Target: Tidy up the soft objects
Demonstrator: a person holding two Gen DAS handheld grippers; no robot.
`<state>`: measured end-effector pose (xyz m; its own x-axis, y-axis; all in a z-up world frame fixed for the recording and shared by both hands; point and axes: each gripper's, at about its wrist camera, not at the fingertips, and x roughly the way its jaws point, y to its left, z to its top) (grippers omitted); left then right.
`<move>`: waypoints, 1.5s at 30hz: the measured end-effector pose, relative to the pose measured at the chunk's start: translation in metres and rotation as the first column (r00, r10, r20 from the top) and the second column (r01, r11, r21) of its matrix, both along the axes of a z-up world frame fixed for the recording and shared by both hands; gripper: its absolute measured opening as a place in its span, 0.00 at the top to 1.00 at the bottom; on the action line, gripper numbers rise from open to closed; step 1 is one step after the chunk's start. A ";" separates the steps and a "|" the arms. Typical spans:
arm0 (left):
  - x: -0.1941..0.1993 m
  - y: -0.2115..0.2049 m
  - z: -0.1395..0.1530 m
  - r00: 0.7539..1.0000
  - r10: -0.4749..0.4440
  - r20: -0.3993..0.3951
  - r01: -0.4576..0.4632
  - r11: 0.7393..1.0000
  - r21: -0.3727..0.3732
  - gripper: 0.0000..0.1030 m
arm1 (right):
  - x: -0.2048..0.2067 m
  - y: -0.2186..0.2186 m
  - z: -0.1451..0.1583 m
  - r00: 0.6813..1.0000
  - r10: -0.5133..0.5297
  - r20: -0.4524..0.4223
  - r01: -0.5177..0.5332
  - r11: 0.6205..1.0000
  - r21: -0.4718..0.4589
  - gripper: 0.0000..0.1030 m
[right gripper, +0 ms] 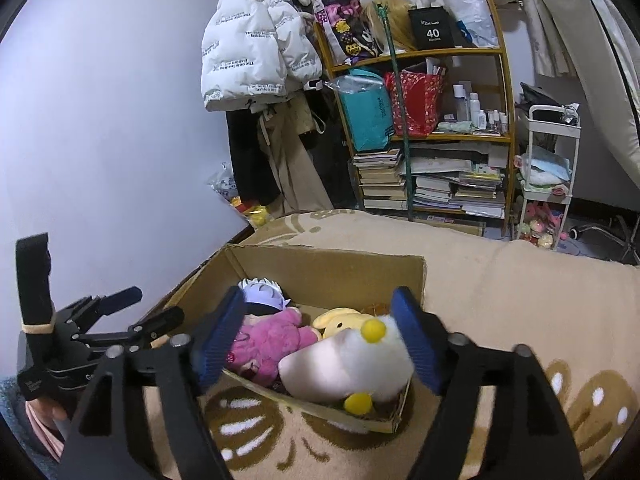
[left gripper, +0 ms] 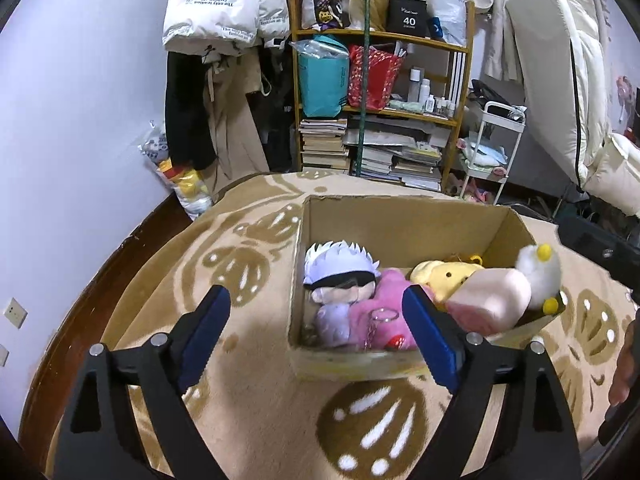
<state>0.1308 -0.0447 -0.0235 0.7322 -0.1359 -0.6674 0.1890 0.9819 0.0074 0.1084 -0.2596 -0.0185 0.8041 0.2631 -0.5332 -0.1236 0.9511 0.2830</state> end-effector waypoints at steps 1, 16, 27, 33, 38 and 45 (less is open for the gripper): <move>-0.002 0.001 0.002 1.000 0.003 -0.002 -0.003 1.000 0.007 0.14 | -0.003 0.000 0.002 1.000 -0.006 0.004 0.006 1.000 0.006 0.10; -0.055 0.017 0.054 0.994 0.043 0.096 -0.046 0.998 0.032 0.06 | -0.061 0.006 0.032 0.996 -0.051 0.068 0.055 0.997 -0.054 0.00; -0.123 0.028 0.083 0.979 0.059 0.197 -0.063 0.998 0.016 0.05 | -0.113 0.008 0.057 0.985 -0.065 0.162 0.078 0.994 -0.074 0.00; -0.146 0.036 0.080 0.975 0.066 0.210 -0.070 0.998 0.010 0.05 | -0.135 0.014 0.057 0.980 -0.068 0.188 0.089 0.991 -0.104 0.00; -0.153 0.036 0.074 0.975 0.060 0.215 -0.066 0.998 0.023 0.04 | -0.144 0.015 0.055 0.971 -0.080 0.225 0.109 0.987 -0.117 0.00; -0.148 0.025 0.062 0.979 0.040 0.200 -0.055 0.996 0.066 0.04 | -0.143 0.018 0.043 0.969 -0.086 0.233 0.125 0.980 -0.156 0.00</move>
<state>-0.0168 -0.0200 0.0382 0.8556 -0.0553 -0.5146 0.1300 0.9854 0.1102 -0.0350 -0.2414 0.0245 0.9264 0.0923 -0.3650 -0.0617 0.9936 0.0945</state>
